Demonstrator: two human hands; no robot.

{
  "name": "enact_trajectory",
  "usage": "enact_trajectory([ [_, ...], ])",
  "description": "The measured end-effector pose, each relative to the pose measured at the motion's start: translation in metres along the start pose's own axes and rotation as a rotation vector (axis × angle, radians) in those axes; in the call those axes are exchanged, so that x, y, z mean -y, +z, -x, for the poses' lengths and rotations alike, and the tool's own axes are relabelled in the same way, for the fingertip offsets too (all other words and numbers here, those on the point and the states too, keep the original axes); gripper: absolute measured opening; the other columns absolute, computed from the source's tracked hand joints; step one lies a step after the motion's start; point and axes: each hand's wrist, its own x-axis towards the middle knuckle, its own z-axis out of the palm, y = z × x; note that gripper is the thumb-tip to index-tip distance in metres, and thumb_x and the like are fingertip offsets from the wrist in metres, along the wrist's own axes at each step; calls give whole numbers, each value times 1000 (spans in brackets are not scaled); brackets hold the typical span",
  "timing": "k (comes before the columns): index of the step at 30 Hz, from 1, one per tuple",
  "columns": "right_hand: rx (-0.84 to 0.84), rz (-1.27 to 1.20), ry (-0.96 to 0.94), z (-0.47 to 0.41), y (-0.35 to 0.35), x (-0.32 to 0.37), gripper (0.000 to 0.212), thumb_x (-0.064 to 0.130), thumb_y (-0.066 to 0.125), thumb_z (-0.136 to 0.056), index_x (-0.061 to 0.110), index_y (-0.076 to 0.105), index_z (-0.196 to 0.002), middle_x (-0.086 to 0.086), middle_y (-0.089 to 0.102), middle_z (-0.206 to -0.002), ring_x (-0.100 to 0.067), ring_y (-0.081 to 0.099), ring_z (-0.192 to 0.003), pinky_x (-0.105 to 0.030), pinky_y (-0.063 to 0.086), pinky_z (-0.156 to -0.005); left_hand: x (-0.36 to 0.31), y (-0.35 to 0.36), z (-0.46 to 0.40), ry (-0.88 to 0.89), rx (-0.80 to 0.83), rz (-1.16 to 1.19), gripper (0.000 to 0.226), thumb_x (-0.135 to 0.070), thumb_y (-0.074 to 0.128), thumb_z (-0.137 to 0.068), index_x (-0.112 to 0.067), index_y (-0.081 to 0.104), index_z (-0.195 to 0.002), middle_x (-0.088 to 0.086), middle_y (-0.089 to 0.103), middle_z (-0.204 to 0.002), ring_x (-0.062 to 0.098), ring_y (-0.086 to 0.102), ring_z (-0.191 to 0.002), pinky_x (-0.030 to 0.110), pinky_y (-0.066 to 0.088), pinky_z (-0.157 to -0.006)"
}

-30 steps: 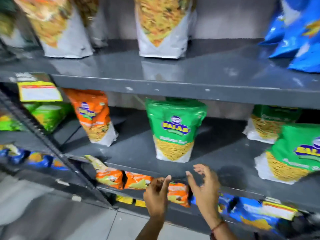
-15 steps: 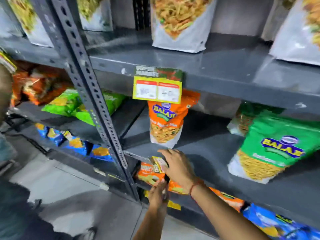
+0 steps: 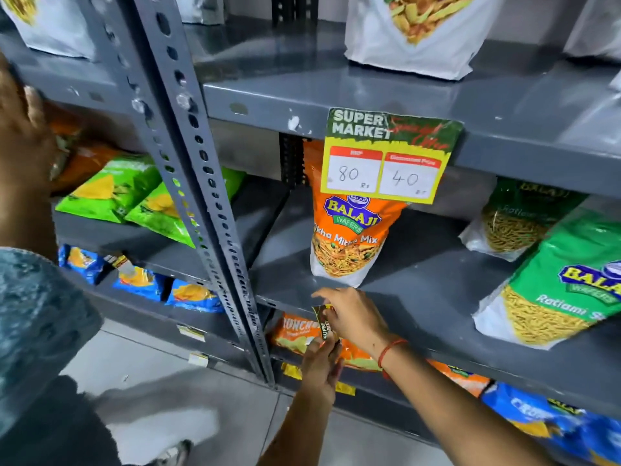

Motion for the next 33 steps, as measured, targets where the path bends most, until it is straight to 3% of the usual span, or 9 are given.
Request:
enact_trajectory([
  [4, -44, -97, 68, 14, 4, -3, 40, 9, 62, -83, 31, 65, -116, -2, 74, -101, -22, 69, -90, -36, 58, -76, -9, -17, 1, 74, -31, -76, 11, -15, 64, -92, -13, 58, -82, 3, 65, -75, 11, 62, -65, 21, 48, -51],
  [7, -128, -177, 144, 32, 8, -8, 36, 9, 65, -82, 29, 67, -112, 0, 75, -95, -19, 70, -85, -35, 58, -74, -23, -29, 2, 189, -56, -206, 13, -17, 69, -88, -16, 60, -79, 3, 63, -76, 15, 58, -70, 26, 43, -61],
  [11, -171, -203, 215, 60, 18, -14, 38, 7, 67, -80, 30, 67, -110, 5, 72, -90, -13, 69, -78, -33, 58, -67, -43, -40, 5, 502, 53, -320, 20, -5, 83, -60, -11, 65, -63, 8, 61, -66, 7, 64, -61, 20, 49, -62],
  [13, -179, -178, 224, 71, 24, -14, 36, 9, 68, -79, 30, 67, -109, 8, 73, -93, -10, 69, -80, -28, 57, -68, -47, -45, 4, 563, 91, -403, 26, 3, 79, -71, -16, 70, -55, -2, 67, -60, 13, 64, -64, 26, 52, -67],
  [15, -200, -156, 239, 76, 28, -14, 31, 17, 71, -79, 29, 68, -107, 10, 74, -97, -7, 68, -83, -21, 55, -69, -49, -48, 0, 613, 95, -474, 26, 2, 76, -76, -17, 73, -58, -4, 71, -61, 15, 66, -68, 29, 54, -69],
  [20, -317, -56, 222, 70, 28, -11, 14, 32, 75, -78, 24, 72, -89, 9, 73, -83, -9, 64, -76, -18, 43, -61, -55, -42, -5, 766, 68, -701, 23, -14, 78, -78, -34, 76, -67, -12, 75, -69, 0, 66, -65, 18, 54, -66],
  [24, -354, -15, 249, 60, 27, -9, 12, 38, 72, -80, 26, 70, -80, 11, 71, -77, -10, 60, -74, -27, 46, -63, -55, -41, -8, 810, -22, -782, 21, -24, 79, -78, -43, 73, -71, -17, 76, -74, 0, 69, -68, 26, 57, -68],
  [30, -338, 24, 314, 49, 32, -10, 14, 36, 68, -81, 27, 63, -72, 11, 64, -72, -12, 57, -72, -26, 42, -61, -61, -29, -8, 879, -135, -873, 31, -23, 82, -73, -45, 67, -58, -35, 68, -67, -12, 64, -67, 4, 43, -56],
  [33, -331, 56, 338, 46, 33, -11, 14, 37, 69, -80, 28, 62, -72, 10, 63, -74, -12, 55, -74, -27, 41, -64, -65, -26, -7, 849, -181, -906, 27, -29, 85, -69, -35, 63, -55, -27, 67, -56, -14, 63, -66, 6, 41, -50],
])
